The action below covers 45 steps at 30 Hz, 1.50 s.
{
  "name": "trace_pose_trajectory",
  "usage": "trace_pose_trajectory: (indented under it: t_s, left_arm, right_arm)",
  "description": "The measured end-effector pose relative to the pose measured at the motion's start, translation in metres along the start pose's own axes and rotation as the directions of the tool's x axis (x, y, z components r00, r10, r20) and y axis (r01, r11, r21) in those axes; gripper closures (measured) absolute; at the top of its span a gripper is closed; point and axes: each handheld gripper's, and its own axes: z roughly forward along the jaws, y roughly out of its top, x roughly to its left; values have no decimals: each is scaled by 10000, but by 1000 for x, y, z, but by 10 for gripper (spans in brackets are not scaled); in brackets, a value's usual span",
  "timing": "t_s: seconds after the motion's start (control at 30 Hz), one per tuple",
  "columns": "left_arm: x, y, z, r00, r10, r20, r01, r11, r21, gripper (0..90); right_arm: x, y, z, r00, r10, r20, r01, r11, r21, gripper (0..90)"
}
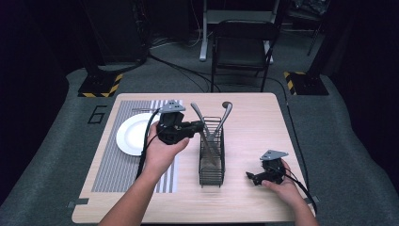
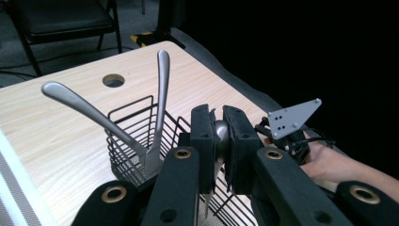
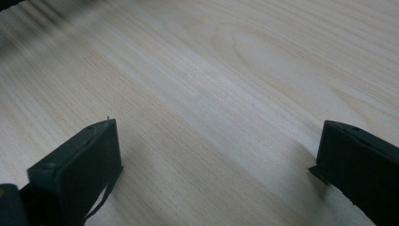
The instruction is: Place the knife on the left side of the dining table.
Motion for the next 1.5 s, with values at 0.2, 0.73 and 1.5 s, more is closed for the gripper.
trace_pose_trajectory:
  t_s: [0.2,0.73,1.5]
  left_arm:
    - [3,5,-12,9995,-310,9,310,9989,-364,836]
    - [34,14,-47,9851,-1720,-25,1698,9747,-1455,836]
    - [85,7,-83,9438,-3300,157,3251,9191,-2226,836]
  right_arm:
    - [0,0,0,10000,1,-1,-1,10000,1,0]
    - [0,0,0,10000,0,12,0,10000,-4,0]
    - [0,0,0,10000,6,19,-6,10000,-12,0]
